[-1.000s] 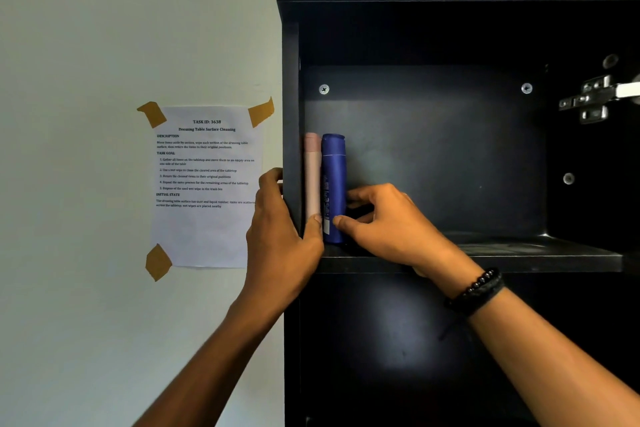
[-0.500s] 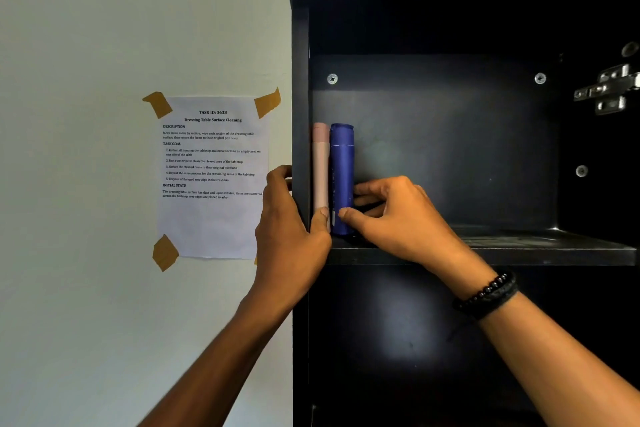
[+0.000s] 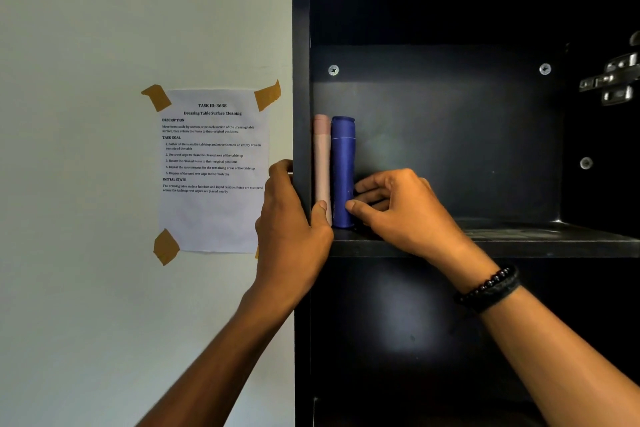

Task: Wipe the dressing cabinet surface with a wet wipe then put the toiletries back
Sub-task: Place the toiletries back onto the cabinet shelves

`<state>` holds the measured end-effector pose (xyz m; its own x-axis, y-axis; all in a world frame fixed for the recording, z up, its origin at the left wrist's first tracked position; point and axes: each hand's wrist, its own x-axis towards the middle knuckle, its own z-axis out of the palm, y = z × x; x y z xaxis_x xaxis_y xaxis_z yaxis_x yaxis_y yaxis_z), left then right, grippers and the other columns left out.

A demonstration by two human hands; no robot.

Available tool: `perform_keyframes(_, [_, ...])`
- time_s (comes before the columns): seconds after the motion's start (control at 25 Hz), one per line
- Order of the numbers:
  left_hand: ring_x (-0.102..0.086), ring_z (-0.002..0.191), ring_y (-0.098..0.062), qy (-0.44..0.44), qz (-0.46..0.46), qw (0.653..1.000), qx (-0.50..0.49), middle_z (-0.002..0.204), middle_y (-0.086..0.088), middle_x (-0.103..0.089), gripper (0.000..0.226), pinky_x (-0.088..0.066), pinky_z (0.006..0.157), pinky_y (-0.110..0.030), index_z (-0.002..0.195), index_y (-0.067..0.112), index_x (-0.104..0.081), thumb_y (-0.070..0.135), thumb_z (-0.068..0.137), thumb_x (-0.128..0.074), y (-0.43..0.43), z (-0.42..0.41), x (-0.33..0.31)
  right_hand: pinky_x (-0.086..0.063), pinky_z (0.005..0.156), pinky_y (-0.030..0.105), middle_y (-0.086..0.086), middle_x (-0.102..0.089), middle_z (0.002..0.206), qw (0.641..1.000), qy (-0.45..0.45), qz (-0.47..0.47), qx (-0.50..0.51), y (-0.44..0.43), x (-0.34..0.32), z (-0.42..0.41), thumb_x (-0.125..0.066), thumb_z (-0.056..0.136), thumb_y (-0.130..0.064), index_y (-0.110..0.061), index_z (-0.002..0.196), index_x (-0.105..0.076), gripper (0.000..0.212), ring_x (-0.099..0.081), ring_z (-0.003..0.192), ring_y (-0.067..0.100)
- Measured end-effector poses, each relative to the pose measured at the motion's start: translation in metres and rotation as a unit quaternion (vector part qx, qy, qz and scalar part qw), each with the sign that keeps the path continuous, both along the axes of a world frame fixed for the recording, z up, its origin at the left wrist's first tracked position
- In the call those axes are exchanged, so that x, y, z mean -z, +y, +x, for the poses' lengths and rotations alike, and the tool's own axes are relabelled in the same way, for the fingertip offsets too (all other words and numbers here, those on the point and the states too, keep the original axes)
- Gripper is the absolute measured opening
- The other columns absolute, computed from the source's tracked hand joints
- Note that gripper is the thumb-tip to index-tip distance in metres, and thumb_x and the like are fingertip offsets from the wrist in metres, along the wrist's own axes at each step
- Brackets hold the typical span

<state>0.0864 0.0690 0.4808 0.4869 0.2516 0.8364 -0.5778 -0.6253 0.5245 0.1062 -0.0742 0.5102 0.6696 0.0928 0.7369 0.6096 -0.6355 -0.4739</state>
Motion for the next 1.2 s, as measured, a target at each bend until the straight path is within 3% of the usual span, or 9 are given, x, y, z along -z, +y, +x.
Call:
perform_keyframes(0.2, [-0.055,0.107,-0.018,0.002,0.006,1.0,-0.008,0.122,-0.001,-0.054,0.053,-0.037,0.083,-0.023,0.128,0.019,-0.036,0.016,0.084,-0.065,0.0,-0.003,-0.002,-0.057,0.078,0.023,0.002,-0.074,0.091,1.0,-0.003,-0.015,0.018,0.001,0.0,-0.005,-0.073,0.082,-0.026,-0.01,0.107,-0.069,0.031,-0.069,0.08,0.008])
perform_keyframes(0.36, [-0.055,0.11,-0.018,0.005,0.005,1.0,-0.006,0.126,-0.001,-0.053,0.053,-0.038,0.086,-0.024,0.13,0.019,-0.036,0.018,0.086,-0.065,-0.001,-0.003,0.0,-0.057,0.084,0.033,0.0,-0.074,0.093,0.998,-0.013,-0.021,0.052,0.003,0.003,-0.005,-0.073,0.08,-0.035,-0.011,0.111,-0.068,0.039,-0.07,0.087,0.013])
perform_keyframes(0.6, [-0.052,0.121,-0.019,0.008,0.002,1.0,0.002,0.138,0.001,-0.049,0.054,-0.043,0.101,-0.035,0.139,0.021,-0.03,0.025,0.093,-0.057,-0.002,-0.005,0.006,-0.056,0.078,0.038,0.004,-0.072,0.098,0.986,-0.063,-0.056,0.141,0.007,0.011,-0.021,-0.059,0.086,-0.047,-0.017,0.107,-0.065,0.037,-0.068,0.089,0.023])
perform_keyframes(0.76, [-0.047,0.128,-0.017,-0.011,0.007,1.0,0.009,0.144,0.004,-0.043,0.054,-0.043,0.106,-0.038,0.143,0.024,-0.026,0.028,0.096,-0.051,-0.002,-0.004,0.02,-0.051,0.08,0.038,0.003,-0.068,0.11,0.973,-0.087,-0.089,0.195,0.004,0.024,-0.035,-0.047,0.093,-0.048,-0.02,0.115,-0.059,0.037,-0.063,0.104,0.027])
perform_keyframes(0.92, [-0.038,0.136,-0.012,-0.043,0.0,0.998,0.037,0.149,0.009,-0.035,0.056,-0.039,0.11,-0.04,0.146,0.026,-0.022,0.029,0.097,-0.049,-0.003,-0.009,0.044,-0.036,0.106,0.038,-0.003,-0.069,0.109,0.962,-0.15,-0.091,0.209,0.007,0.052,-0.042,-0.039,0.099,-0.04,-0.022,0.113,-0.062,0.033,-0.063,0.105,0.018])
perform_keyframes(1.0, [-0.034,0.138,-0.006,-0.053,-0.001,0.997,0.052,0.15,0.016,-0.031,0.058,-0.036,0.112,-0.036,0.147,0.028,-0.02,0.026,0.097,-0.049,-0.003,-0.015,0.062,-0.022,0.117,0.042,-0.004,-0.065,0.12,0.955,-0.162,-0.099,0.227,0.009,0.07,-0.045,-0.036,0.099,-0.038,-0.022,0.116,-0.062,0.035,-0.056,0.119,0.015])
perform_keyframes(1.08, [-0.029,0.138,0.003,-0.055,0.0,0.997,0.056,0.149,0.02,-0.026,0.061,-0.032,0.111,-0.021,0.149,0.025,-0.018,0.02,0.097,-0.049,-0.003,-0.02,0.083,-0.015,0.12,0.046,0.003,-0.051,0.141,0.952,-0.169,-0.115,0.227,0.01,0.088,-0.051,-0.035,0.1,-0.034,-0.019,0.131,-0.054,0.039,-0.038,0.138,0.018])
perform_keyframes(1.16, [-0.027,0.138,0.004,-0.059,0.01,0.997,0.054,0.152,0.013,-0.026,0.063,-0.029,0.109,-0.012,0.15,0.017,-0.019,0.013,0.096,-0.05,-0.004,-0.025,0.104,-0.012,0.121,0.046,0.006,-0.029,0.156,0.956,-0.17,-0.123,0.205,0.012,0.105,-0.056,-0.037,0.101,-0.027,-0.017,0.145,-0.038,0.045,-0.018,0.147,0.02])
perform_keyframes(1.2, [-0.026,0.14,0.001,-0.06,0.015,0.996,0.056,0.154,0.008,-0.026,0.063,-0.03,0.11,-0.015,0.149,0.014,-0.019,0.01,0.095,-0.051,-0.005,-0.029,0.113,-0.011,0.122,0.046,0.006,-0.02,0.159,0.96,-0.167,-0.12,0.19,0.013,0.114,-0.059,-0.039,0.101,-0.023,-0.017,0.148,-0.03,0.048,-0.011,0.149,0.019])
